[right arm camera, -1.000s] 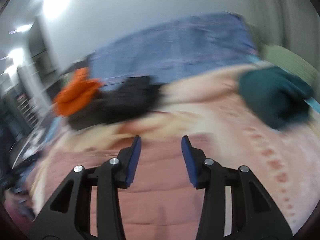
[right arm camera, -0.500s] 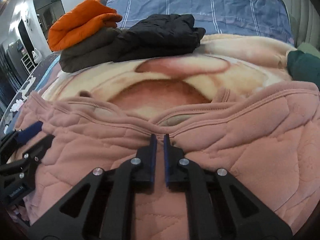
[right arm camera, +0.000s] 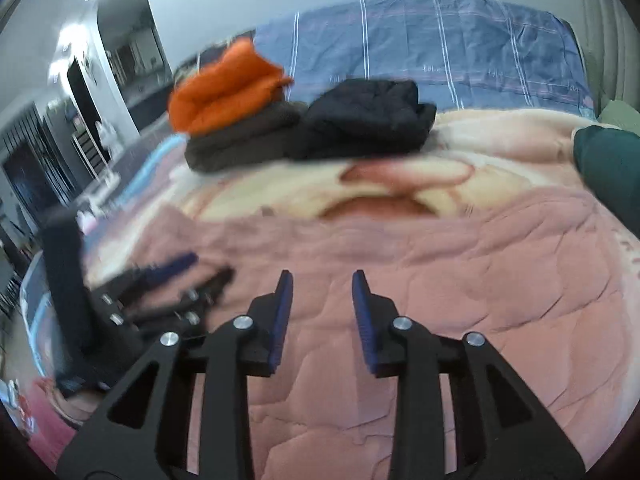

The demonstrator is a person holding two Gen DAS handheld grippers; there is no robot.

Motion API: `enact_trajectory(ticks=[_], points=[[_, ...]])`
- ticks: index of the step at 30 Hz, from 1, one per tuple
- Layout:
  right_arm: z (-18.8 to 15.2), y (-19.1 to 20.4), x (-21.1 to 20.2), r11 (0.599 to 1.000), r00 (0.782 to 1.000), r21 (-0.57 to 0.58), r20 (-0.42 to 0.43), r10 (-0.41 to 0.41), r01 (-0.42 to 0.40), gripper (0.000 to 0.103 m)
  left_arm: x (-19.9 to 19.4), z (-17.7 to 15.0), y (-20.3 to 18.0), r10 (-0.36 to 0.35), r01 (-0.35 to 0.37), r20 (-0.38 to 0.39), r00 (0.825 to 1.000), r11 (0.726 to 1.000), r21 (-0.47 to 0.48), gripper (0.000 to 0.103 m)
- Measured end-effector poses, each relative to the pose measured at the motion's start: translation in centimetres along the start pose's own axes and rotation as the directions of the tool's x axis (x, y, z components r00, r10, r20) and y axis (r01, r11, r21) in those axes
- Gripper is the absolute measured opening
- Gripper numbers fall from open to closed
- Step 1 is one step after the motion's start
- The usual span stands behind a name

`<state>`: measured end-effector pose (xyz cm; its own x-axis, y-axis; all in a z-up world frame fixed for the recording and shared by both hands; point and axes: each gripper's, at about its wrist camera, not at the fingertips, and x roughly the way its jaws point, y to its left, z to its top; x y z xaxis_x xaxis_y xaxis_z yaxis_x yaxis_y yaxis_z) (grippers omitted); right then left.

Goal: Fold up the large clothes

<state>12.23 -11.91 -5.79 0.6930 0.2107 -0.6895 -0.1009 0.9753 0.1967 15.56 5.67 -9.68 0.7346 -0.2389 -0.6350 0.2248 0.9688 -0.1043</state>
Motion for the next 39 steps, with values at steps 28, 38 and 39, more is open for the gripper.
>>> enact_trajectory(ticks=[28,38,39], points=[[-12.4,2.6,-5.1,0.997,0.994,0.05,-0.097,-0.048,0.053,0.035,0.0,-0.6,0.2,-0.07,0.071,0.017,0.997,0.998,-0.004,0.073],[-11.3,2.4,-8.1,0.998,0.999,0.053,0.013,-0.042,0.041,0.034,-0.3,-0.8,0.0,-0.083,0.083,0.028,0.996,0.997,-0.006,0.074],[-10.7,3.1,-8.8,0.997,0.994,-0.008,0.08,-0.075,0.076,0.039,-0.3,-0.8,0.1,-0.084,0.084,0.028,0.996,0.996,-0.006,0.074]])
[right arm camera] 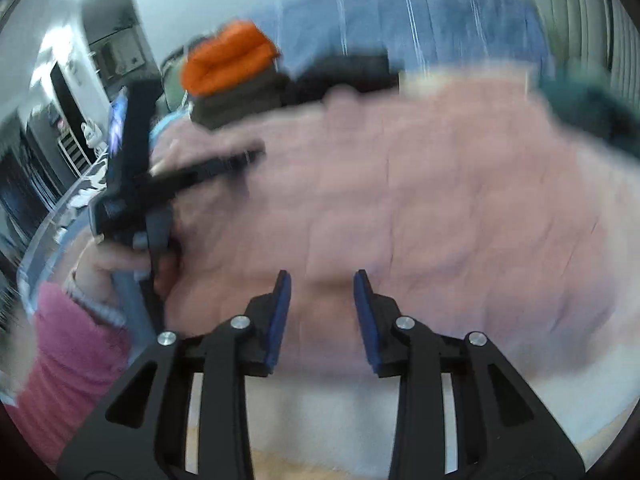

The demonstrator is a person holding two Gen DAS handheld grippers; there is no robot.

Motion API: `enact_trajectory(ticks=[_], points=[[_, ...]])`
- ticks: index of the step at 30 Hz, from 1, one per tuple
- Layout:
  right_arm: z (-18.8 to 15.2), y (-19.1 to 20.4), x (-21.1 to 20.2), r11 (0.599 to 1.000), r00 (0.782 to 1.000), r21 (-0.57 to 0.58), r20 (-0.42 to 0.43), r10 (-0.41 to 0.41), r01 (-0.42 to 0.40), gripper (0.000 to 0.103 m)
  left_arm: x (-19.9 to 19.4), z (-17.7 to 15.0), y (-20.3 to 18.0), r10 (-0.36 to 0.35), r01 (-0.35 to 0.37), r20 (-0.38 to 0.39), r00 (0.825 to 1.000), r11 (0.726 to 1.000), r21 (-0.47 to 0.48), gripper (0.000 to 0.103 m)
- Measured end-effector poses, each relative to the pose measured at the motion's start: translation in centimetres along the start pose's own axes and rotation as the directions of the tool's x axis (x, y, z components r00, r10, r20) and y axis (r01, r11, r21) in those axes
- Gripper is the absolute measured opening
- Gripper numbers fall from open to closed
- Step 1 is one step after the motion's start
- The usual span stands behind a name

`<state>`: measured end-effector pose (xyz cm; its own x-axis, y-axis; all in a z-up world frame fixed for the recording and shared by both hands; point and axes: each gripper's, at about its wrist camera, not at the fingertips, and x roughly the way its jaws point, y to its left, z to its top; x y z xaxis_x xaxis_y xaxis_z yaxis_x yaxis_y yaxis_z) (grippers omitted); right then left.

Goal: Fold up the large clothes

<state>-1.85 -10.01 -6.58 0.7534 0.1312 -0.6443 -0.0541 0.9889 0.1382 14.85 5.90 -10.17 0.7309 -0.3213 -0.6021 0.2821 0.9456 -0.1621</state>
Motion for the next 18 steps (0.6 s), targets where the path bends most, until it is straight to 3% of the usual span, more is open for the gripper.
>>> enact_trajectory(ticks=[2,3,4,5,6,8,9,11,14,16,18], points=[[1.0,0.4,-0.1,0.997,0.996,-0.067,0.082,-0.041,0.046,0.052,0.0,0.0,0.0,-0.001,0.001,0.001,1.0,1.0,0.0,0.075],[1.4,0.0,0.8,0.997,0.996,-0.068,0.078,-0.041,0.046,0.056,0.0,0.0,0.0,-0.002,0.002,0.002,1.0,1.0,-0.001,0.075],[1.4,-1.0,2.4,0.998,0.999,-0.049,0.023,-0.028,0.029,0.057,-0.1,0.0,0.1,-0.004,0.004,0.004,1.0,1.0,-0.002,0.075],[1.3,-1.9,4.8,1.0,0.996,-0.01,-0.088,-0.008,0.007,0.057,-0.1,-0.1,0.1,-0.006,0.006,0.005,1.0,1.0,-0.004,0.075],[0.6,-3.1,7.0,0.999,0.985,0.044,-0.169,0.024,-0.017,0.057,-0.2,-0.1,0.0,-0.012,0.012,0.008,1.0,1.0,-0.002,0.075],[0.5,-2.6,6.9,1.0,0.989,-0.023,-0.146,0.006,-0.009,0.057,-0.3,-0.2,-0.1,-0.017,0.017,0.01,1.0,1.0,0.008,0.079],[1.0,-1.9,6.3,0.997,0.988,-0.075,-0.155,-0.023,0.012,0.057,-0.3,-0.2,-0.1,-0.016,0.016,0.011,1.0,1.0,0.011,0.079],[2.7,-2.1,4.8,0.999,0.989,-0.047,-0.148,-0.003,-0.004,0.051,-0.3,-0.2,0.0,-0.024,0.024,0.012,1.0,1.0,0.005,0.08],[6.8,-3.0,2.8,0.998,0.998,0.015,-0.039,0.058,-0.057,0.04,-0.3,-0.1,0.3,-0.045,0.045,0.016,0.999,0.999,-0.009,0.08],[9.4,-3.6,3.4,0.997,0.998,0.04,-0.01,0.066,-0.066,0.03,-0.4,-0.1,0.4,-0.049,0.049,0.018,0.999,0.999,-0.01,0.08],[11.2,-3.6,7.2,0.991,0.994,0.104,-0.06,0.092,-0.086,0.029,-0.4,-0.2,0.4,-0.051,0.052,0.02,0.998,0.999,-0.011,0.08]])
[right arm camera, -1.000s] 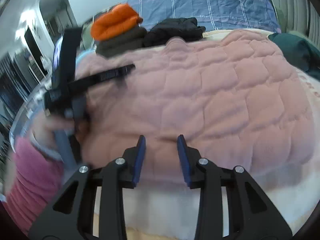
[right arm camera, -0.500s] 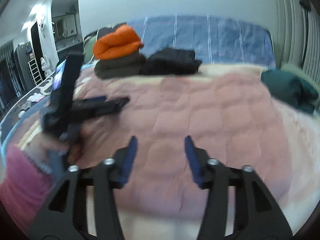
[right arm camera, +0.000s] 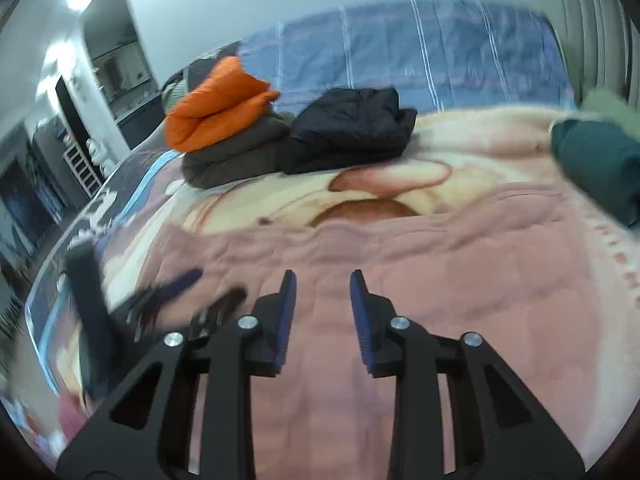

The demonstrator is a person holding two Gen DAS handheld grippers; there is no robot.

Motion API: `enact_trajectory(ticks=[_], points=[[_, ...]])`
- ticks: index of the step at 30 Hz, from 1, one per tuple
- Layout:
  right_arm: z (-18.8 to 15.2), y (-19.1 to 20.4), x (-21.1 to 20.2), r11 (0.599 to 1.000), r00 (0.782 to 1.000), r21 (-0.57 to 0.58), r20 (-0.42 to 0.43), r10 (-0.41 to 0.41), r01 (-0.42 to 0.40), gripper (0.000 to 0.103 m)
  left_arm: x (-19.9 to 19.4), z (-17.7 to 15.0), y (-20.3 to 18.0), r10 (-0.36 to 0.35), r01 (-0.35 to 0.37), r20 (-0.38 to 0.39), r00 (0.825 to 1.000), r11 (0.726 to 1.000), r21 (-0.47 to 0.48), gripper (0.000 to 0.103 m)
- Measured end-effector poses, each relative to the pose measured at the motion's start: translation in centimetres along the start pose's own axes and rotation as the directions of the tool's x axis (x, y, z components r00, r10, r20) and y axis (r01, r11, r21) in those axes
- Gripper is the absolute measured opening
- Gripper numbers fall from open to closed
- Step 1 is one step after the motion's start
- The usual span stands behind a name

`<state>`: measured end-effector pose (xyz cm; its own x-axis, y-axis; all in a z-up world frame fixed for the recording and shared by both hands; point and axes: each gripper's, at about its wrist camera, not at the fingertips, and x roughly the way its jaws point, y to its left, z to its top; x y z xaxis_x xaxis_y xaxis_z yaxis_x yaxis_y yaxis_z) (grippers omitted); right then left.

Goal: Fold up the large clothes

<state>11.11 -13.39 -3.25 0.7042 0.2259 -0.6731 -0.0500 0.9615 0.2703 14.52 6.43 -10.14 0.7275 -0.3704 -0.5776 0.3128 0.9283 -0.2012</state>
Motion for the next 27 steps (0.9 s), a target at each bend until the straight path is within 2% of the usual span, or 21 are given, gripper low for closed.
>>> enact_trajectory(ticks=[1,3,5,9,11,13,15,16,17,18,21,23,25,27], points=[[0.5,-0.4,2.2,0.999,0.998,0.029,-0.061,0.02,-0.018,0.029,0.0,0.0,0.0,-0.002,0.002,0.001,1.0,1.0,-0.001,0.08],[-0.6,-2.2,8.5,0.998,0.974,0.062,-0.226,-0.002,0.016,0.029,-0.1,0.0,0.1,-0.014,0.014,0.004,1.0,1.0,-0.004,0.08],[-1.2,-2.6,9.3,1.0,0.986,0.031,-0.168,0.005,0.0,0.029,0.0,0.0,0.2,-0.028,0.028,0.003,1.0,1.0,-0.012,0.083],[0.4,-1.3,6.1,0.998,0.986,0.051,-0.168,-0.016,0.025,0.029,-0.2,-0.1,0.2,-0.051,0.051,0.012,0.999,0.999,-0.014,0.085],[2.0,-0.4,4.1,1.0,0.997,0.023,-0.081,-0.008,0.01,0.032,-0.2,0.0,0.3,-0.051,0.051,0.013,0.999,0.999,-0.013,0.085],[2.4,1.2,3.3,0.998,0.999,-0.047,-0.026,-0.038,0.036,0.045,-0.2,-0.1,0.1,-0.044,0.044,0.012,0.999,0.999,-0.008,0.085],[2.5,1.0,6.6,0.993,0.99,-0.071,-0.098,-0.098,0.091,0.046,-0.2,-0.1,0.1,-0.041,0.041,0.012,0.999,0.999,-0.006,0.085],[1.8,-0.1,9.8,0.99,0.976,-0.058,-0.173,-0.133,0.125,0.047,-0.2,-0.1,0.1,-0.045,0.045,0.013,0.999,0.999,-0.007,0.085],[0.9,-1.5,12.1,0.993,0.975,-0.029,-0.191,-0.116,0.112,0.047,-0.1,0.0,0.1,-0.054,0.054,0.013,0.998,0.999,-0.01,0.085],[0.7,-1.7,12.6,0.994,0.98,-0.026,-0.167,-0.11,0.107,0.047,-0.1,0.0,0.1,-0.06,0.06,0.013,0.998,0.998,-0.013,0.085],[0.8,-0.1,11.3,0.985,0.979,-0.087,-0.129,-0.156,0.146,0.049,-0.1,0.0,0.1,-0.054,0.054,0.011,0.999,0.999,-0.004,0.087],[0.4,-0.4,10.2,0.99,0.988,-0.089,-0.1,-0.121,0.112,0.049,-0.1,0.0,0.0,-0.063,0.063,0.011,0.998,0.998,-0.001,0.088],[0.1,-1.5,6.8,0.998,0.996,-0.006,-0.061,-0.06,0.06,0.049,-0.1,0.0,0.0,-0.055,0.055,0.01,0.998,0.998,0.005,0.089],[-0.5,-2.9,1.6,0.998,0.999,0.035,0.009,-0.051,0.051,0.051,-0.1,0.0,0.1,-0.056,0.056,0.01,0.998,0.998,0.0,0.089]])
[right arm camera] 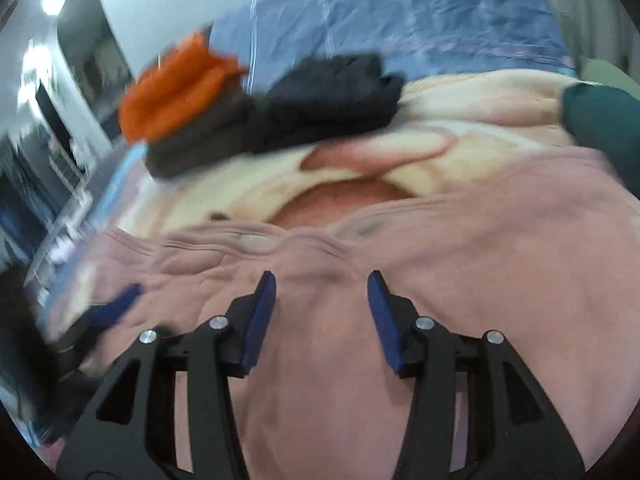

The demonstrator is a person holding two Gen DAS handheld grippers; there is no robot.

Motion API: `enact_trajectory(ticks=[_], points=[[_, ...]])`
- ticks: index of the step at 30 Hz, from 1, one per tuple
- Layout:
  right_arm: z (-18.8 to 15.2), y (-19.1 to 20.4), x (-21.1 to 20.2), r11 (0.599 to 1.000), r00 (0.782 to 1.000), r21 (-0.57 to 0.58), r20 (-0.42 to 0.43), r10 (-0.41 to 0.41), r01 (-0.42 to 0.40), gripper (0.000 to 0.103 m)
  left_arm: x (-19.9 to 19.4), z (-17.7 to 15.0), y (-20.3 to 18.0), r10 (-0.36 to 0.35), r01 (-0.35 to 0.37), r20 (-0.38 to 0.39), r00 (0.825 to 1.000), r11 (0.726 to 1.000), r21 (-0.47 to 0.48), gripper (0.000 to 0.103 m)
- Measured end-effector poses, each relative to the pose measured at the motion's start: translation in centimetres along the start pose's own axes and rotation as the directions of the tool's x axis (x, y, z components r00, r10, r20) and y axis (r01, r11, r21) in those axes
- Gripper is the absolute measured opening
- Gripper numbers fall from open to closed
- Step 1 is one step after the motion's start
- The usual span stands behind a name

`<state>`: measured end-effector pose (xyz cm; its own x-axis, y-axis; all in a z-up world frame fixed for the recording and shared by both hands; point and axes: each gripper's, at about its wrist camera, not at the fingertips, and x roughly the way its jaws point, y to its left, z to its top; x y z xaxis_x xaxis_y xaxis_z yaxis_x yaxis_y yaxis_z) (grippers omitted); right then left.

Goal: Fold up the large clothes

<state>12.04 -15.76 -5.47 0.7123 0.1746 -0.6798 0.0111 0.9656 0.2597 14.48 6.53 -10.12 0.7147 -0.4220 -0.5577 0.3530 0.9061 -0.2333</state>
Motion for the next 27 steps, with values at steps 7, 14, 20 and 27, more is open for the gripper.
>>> enact_trajectory(ticks=[7,14,20,27], points=[[-6.8,-8.6,-12.0,0.984,0.978,0.082,0.122,-0.17,0.161,0.057,0.1,0.0,-0.3,0.019,-0.018,-0.009,1.0,1.0,0.012,0.089],[-13.7,-19.0,-15.1,0.896,0.987,0.433,0.069,-0.144,0.1,0.041,-1.4,1.1,-2.7,0.039,-0.038,-0.052,0.998,0.999,0.01,0.086],[-13.9,-20.4,-14.7,0.91,0.993,0.411,0.066,-0.097,0.061,0.04,-3.6,-0.4,-15.5,-0.205,0.244,-0.172,0.964,0.937,0.249,0.081],[-14.6,-21.0,-15.2,0.923,0.995,0.375,0.077,0.061,-0.086,0.048,-1.5,-7.2,-26.9,-0.052,0.18,-0.224,0.973,0.78,0.599,0.081]])
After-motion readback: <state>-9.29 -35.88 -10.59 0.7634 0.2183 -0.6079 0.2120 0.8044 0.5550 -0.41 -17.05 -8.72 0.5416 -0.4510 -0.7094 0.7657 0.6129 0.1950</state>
